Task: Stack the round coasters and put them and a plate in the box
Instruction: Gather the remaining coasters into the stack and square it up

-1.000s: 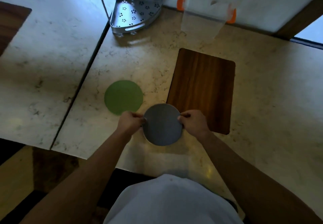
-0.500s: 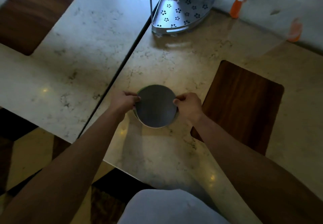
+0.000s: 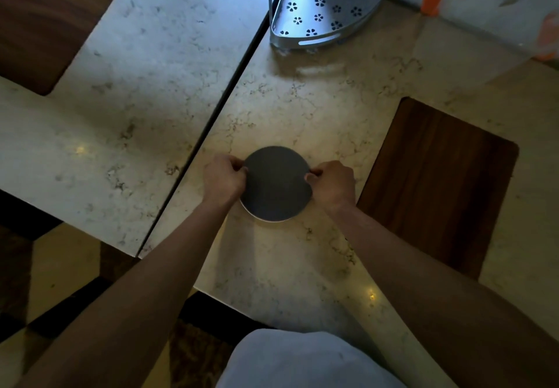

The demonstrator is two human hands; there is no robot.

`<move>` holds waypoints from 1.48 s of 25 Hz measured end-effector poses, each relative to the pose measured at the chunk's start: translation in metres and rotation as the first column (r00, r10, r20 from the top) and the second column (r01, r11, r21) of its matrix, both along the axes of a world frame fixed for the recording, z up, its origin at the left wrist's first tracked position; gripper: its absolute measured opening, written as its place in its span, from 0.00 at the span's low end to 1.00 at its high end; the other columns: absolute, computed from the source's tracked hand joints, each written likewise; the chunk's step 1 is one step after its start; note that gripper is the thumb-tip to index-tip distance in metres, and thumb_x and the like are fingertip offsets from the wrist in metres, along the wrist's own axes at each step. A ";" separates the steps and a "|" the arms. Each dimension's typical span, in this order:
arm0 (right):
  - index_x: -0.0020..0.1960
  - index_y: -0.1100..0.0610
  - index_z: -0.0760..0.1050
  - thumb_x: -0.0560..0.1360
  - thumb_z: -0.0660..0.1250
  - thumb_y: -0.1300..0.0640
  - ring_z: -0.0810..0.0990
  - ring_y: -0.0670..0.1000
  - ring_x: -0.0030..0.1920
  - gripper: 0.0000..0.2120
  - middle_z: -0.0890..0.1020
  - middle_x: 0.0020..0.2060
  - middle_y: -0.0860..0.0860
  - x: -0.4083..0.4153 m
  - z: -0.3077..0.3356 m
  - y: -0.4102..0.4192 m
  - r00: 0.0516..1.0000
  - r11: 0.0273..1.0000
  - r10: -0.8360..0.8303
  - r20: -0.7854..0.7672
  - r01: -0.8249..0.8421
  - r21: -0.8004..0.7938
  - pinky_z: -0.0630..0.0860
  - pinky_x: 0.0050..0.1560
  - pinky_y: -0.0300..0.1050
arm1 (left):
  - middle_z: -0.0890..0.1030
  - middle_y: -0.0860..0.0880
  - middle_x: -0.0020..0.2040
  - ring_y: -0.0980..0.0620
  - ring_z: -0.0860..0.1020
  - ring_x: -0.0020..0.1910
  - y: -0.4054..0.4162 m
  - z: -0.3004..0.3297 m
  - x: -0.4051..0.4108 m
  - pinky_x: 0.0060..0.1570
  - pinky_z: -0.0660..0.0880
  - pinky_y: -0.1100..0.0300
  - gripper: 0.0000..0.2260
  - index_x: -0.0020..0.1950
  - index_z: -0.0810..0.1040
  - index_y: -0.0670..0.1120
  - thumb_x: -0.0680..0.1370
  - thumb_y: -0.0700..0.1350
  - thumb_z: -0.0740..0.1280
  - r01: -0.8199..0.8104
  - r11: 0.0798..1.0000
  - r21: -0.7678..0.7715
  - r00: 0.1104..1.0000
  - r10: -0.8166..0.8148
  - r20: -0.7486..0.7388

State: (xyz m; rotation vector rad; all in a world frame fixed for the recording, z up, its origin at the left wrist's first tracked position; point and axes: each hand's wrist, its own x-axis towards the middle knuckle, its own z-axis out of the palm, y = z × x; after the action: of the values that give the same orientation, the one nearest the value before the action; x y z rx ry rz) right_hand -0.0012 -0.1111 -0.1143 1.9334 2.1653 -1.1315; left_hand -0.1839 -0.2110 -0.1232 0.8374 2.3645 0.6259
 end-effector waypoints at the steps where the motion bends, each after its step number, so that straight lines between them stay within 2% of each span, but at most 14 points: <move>1: 0.49 0.56 0.85 0.75 0.70 0.54 0.84 0.52 0.38 0.08 0.87 0.41 0.54 -0.001 0.001 -0.001 1.000 1.000 -0.007 0.009 0.006 0.006 0.75 0.40 0.38 | 0.86 0.44 0.48 0.46 0.83 0.47 -0.001 0.000 0.002 0.49 0.76 0.55 0.09 0.52 0.84 0.42 0.76 0.43 0.68 0.019 1.000 0.005 0.999 -0.019 -0.038; 5: 0.50 0.58 0.85 0.75 0.70 0.54 0.85 0.54 0.39 0.09 0.87 0.42 0.55 -0.006 0.003 -0.003 0.999 1.000 -0.028 0.028 0.028 0.005 0.78 0.40 0.40 | 0.85 0.41 0.47 0.43 0.81 0.49 0.000 -0.001 0.006 0.53 0.78 0.49 0.10 0.52 0.84 0.41 0.78 0.42 0.65 0.104 0.994 -0.016 0.980 -0.106 -0.171; 10: 0.51 0.59 0.84 0.76 0.69 0.55 0.85 0.55 0.42 0.09 0.87 0.43 0.56 -0.006 0.004 -0.008 0.998 0.999 -0.054 0.022 0.054 0.009 0.81 0.45 0.44 | 0.81 0.40 0.54 0.42 0.77 0.53 0.004 -0.004 0.012 0.55 0.75 0.49 0.11 0.55 0.82 0.41 0.80 0.42 0.62 0.069 0.989 -0.128 0.972 -0.096 -0.214; 15: 0.52 0.60 0.84 0.76 0.68 0.57 0.85 0.56 0.44 0.09 0.87 0.44 0.57 -0.005 0.005 -0.008 0.998 0.998 -0.061 0.019 0.061 -0.009 0.82 0.47 0.46 | 0.82 0.39 0.48 0.41 0.80 0.47 0.013 0.003 0.015 0.50 0.78 0.47 0.09 0.49 0.82 0.38 0.76 0.39 0.63 0.037 0.986 -0.165 0.981 -0.067 -0.180; 19: 0.51 0.61 0.84 0.77 0.68 0.58 0.85 0.56 0.44 0.09 0.86 0.45 0.58 -0.008 0.007 -0.007 0.996 0.996 -0.086 0.027 0.086 -0.032 0.83 0.45 0.47 | 0.83 0.40 0.41 0.42 0.81 0.41 0.016 0.009 0.015 0.42 0.80 0.51 0.06 0.44 0.82 0.37 0.74 0.37 0.65 -0.019 0.987 -0.157 0.992 -0.001 -0.128; 22: 0.50 0.62 0.83 0.77 0.66 0.59 0.85 0.57 0.44 0.09 0.86 0.44 0.58 -0.010 0.007 -0.010 0.996 0.997 -0.070 0.054 0.072 -0.031 0.83 0.44 0.48 | 0.83 0.41 0.39 0.44 0.81 0.38 0.016 0.009 0.015 0.38 0.78 0.54 0.06 0.43 0.83 0.38 0.73 0.36 0.66 -0.032 0.990 -0.134 0.994 0.018 -0.104; 25: 0.48 0.63 0.83 0.77 0.65 0.61 0.85 0.57 0.43 0.09 0.86 0.43 0.58 -0.011 0.007 -0.013 0.997 0.999 -0.036 0.064 0.039 -0.038 0.83 0.43 0.50 | 0.82 0.41 0.37 0.44 0.79 0.36 0.014 0.010 0.012 0.33 0.72 0.56 0.06 0.41 0.82 0.37 0.72 0.36 0.66 0.000 0.991 -0.137 0.993 -0.016 -0.117; 27: 0.47 0.63 0.83 0.77 0.65 0.62 0.84 0.57 0.42 0.09 0.86 0.43 0.58 -0.012 0.006 -0.016 0.997 0.999 -0.034 0.073 0.037 -0.036 0.84 0.42 0.50 | 0.81 0.39 0.39 0.42 0.80 0.38 0.016 0.012 0.011 0.34 0.71 0.55 0.06 0.41 0.81 0.36 0.72 0.36 0.65 0.046 0.985 -0.169 0.988 -0.070 -0.139; 30: 0.46 0.63 0.82 0.75 0.66 0.60 0.84 0.58 0.41 0.07 0.85 0.42 0.58 -0.014 0.005 -0.013 0.994 0.994 -0.085 0.076 0.090 -0.060 0.81 0.36 0.47 | 0.79 0.38 0.42 0.38 0.79 0.43 0.022 0.018 0.012 0.36 0.72 0.53 0.03 0.40 0.75 0.37 0.72 0.37 0.65 0.094 0.965 -0.245 0.982 -0.131 -0.137; 33: 0.44 0.63 0.81 0.74 0.67 0.61 0.84 0.57 0.40 0.06 0.85 0.41 0.58 -0.015 0.002 -0.008 0.992 0.980 -0.122 0.043 0.128 -0.151 0.77 0.33 0.44 | 0.76 0.42 0.37 0.39 0.79 0.42 0.028 0.023 0.006 0.35 0.71 0.54 0.06 0.37 0.72 0.40 0.72 0.38 0.66 0.070 0.956 -0.285 0.995 -0.088 -0.051; 35: 0.43 0.63 0.81 0.73 0.67 0.61 0.84 0.56 0.39 0.06 0.85 0.40 0.57 -0.012 -0.002 -0.005 0.993 0.975 -0.118 0.029 0.121 -0.187 0.76 0.31 0.42 | 0.77 0.42 0.35 0.39 0.79 0.41 0.028 0.023 0.000 0.36 0.75 0.52 0.05 0.36 0.74 0.39 0.72 0.39 0.67 0.048 0.959 -0.279 0.999 -0.046 0.016; 37: 0.42 0.61 0.82 0.73 0.68 0.60 0.83 0.54 0.36 0.06 0.84 0.39 0.56 -0.008 -0.005 -0.003 0.993 0.972 -0.118 0.015 0.119 -0.205 0.72 0.26 0.38 | 0.80 0.39 0.40 0.39 0.80 0.43 0.027 0.022 -0.005 0.42 0.80 0.48 0.04 0.42 0.79 0.37 0.71 0.38 0.66 0.035 0.967 -0.252 0.998 -0.019 0.064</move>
State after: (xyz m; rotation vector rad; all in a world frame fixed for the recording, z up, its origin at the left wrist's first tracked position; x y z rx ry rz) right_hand -0.0094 -0.1137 -0.1190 1.9921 1.8671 -1.3111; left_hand -0.1885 -0.1844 -0.1012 0.7243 2.3117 0.3227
